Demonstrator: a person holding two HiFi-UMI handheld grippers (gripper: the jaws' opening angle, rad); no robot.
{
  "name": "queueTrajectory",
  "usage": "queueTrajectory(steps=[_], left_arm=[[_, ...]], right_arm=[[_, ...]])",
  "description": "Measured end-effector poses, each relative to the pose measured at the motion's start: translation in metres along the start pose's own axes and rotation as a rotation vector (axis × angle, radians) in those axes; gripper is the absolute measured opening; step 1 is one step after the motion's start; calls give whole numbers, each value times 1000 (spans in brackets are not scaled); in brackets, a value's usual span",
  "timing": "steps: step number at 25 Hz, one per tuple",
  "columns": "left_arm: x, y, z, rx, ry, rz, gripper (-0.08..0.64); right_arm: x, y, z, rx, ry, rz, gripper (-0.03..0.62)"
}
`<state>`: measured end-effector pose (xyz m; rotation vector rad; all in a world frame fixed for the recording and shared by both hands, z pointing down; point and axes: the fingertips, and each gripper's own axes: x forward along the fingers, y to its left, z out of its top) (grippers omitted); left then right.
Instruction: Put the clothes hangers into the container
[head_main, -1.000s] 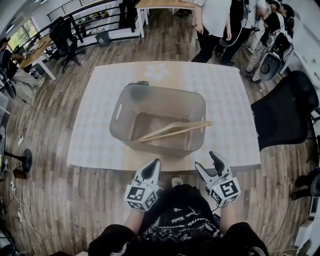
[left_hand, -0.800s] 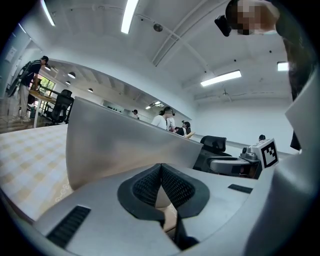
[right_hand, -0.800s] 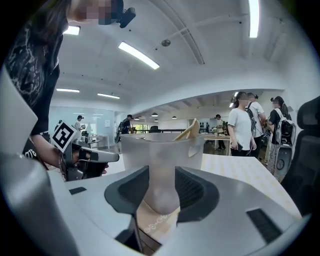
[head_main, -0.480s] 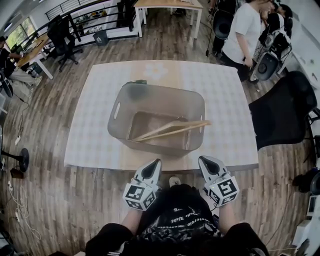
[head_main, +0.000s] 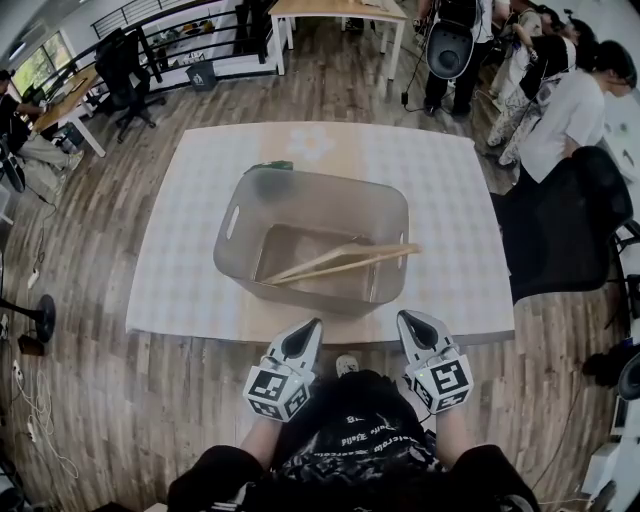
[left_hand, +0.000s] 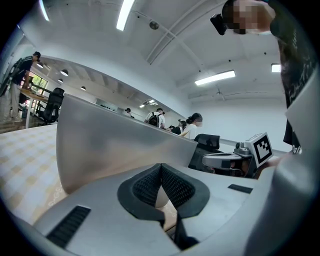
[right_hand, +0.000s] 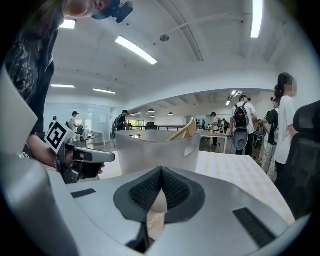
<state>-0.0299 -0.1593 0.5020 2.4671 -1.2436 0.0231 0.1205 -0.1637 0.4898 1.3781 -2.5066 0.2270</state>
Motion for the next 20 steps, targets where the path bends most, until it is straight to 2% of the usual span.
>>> queueTrajectory(steps=[5, 20], left_arm=[[-2, 4, 4, 6, 1, 1, 20], [15, 2, 1, 3, -8, -6, 20]], right_arm=[[-1, -13, 7, 28, -28, -64, 8], [-4, -32, 2, -17, 9, -107, 8]])
